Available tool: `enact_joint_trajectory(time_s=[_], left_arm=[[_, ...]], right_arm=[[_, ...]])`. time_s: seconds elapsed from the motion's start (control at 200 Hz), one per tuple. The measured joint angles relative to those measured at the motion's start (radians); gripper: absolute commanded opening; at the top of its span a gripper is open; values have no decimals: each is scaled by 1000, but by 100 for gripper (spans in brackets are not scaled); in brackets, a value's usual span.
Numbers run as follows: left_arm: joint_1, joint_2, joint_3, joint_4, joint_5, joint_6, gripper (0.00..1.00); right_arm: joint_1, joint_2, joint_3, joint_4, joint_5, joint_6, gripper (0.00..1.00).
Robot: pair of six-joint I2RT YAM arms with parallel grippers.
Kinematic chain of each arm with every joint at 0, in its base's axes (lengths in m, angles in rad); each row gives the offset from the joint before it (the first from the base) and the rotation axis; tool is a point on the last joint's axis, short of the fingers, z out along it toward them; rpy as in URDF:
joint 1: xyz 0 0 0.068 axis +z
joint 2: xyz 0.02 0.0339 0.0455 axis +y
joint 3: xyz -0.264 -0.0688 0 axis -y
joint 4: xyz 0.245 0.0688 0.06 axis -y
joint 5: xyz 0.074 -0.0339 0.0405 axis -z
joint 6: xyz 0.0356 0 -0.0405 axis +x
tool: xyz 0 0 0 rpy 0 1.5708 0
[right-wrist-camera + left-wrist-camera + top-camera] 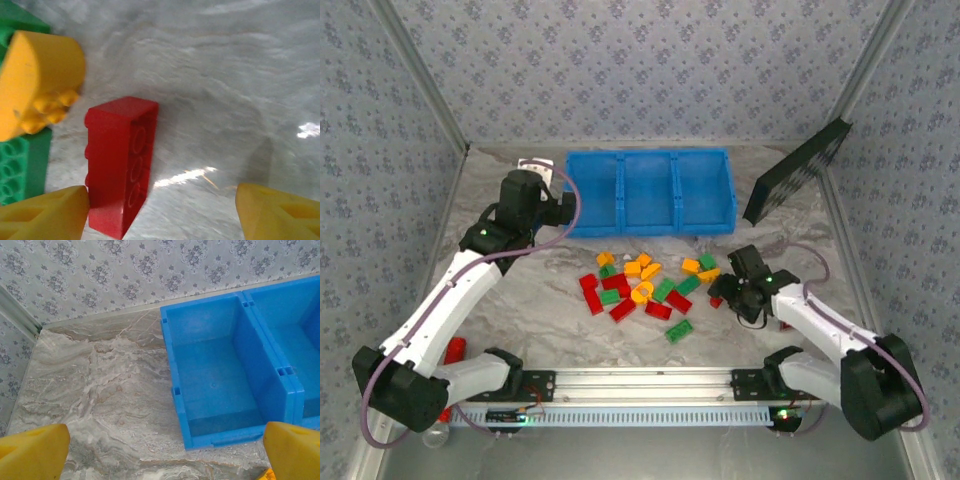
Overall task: Sort the legos into containers by color
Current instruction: Pick up the lego from the bottom-right of the table.
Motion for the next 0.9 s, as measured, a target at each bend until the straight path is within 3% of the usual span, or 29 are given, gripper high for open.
enact_joint_trajectory(time_s=[0.31,0.69,0.9], left_arm=[[0,-9,0,0,0,0,99],[0,-9,0,-1,-4,0,99],[0,-11,0,-28,-4,1,99]], right_arm=[[30,171,64,38,16,-12,57],[30,301,166,-79,53,-96,31],[30,354,247,-142,72,-227,25]])
